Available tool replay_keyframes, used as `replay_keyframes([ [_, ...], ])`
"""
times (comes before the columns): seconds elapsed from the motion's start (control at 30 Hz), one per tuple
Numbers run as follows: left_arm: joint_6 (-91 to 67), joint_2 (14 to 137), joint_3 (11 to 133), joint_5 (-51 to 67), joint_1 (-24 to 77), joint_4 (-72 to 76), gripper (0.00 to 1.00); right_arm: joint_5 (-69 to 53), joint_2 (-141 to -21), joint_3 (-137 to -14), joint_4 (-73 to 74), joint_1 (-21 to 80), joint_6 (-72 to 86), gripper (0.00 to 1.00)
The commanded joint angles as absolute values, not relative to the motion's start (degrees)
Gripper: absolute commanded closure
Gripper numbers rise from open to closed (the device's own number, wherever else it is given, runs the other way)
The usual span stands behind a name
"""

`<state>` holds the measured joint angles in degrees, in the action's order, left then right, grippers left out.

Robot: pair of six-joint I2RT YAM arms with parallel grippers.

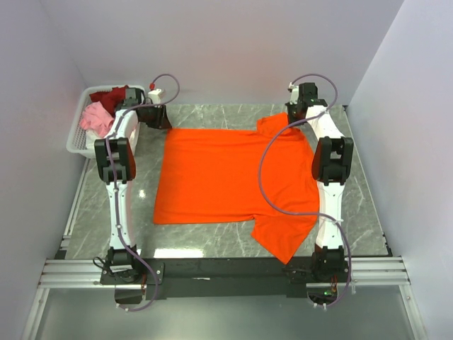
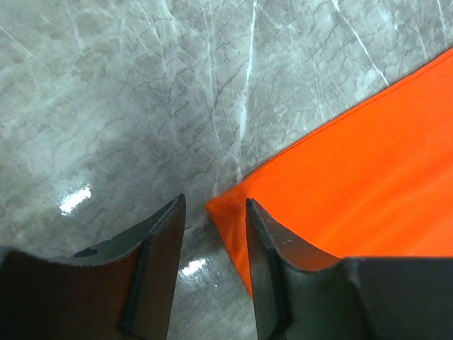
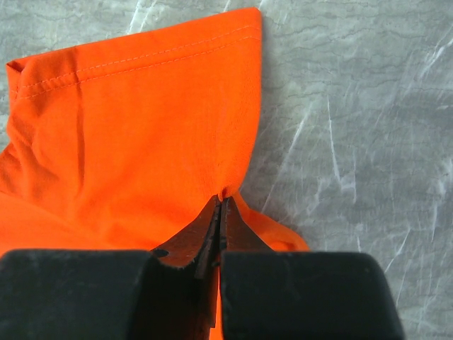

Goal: Fold and stack the t-shirts
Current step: Fold the tshirt

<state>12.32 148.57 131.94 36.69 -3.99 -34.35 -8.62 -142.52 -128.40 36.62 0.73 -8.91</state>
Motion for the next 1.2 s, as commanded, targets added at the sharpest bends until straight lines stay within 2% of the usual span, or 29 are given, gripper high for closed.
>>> replay_keyframes([
  [0.0,12.4,149.9,134.8,39.3,-4.1,-36.3,0.56,-8.0,-139.8,-130.8,36.1,0.3,-9.8,1.00],
  [0.33,13.4,149.9,133.9,40.4,-4.0,-36.7,0.67,-7.9,-139.8,-130.7,36.2,0.3,-9.5,1.00],
  [0.5,12.7,148.1,132.6,41.6,-4.0,-33.1,0.95,-7.7,-139.5,-131.0,35.7,0.3,-9.2,1.00],
  [0.57,11.5,146.8,130.8,41.0,-4.0,-30.1,1.00,-7.5,-139.1,-130.9,35.1,0.4,-9.3,1.00],
  [0.83,12.0,141.4,126.0,42.2,-4.5,-22.2,1.00,-7.6,-135.7,-129.0,33.1,0.4,-9.8,1.00],
  [1.17,22.0,134.1,116.4,44.6,-5.1,-20.2,1.00,-10.0,-131.1,-124.0,33.1,-1.1,-12.4,1.00],
])
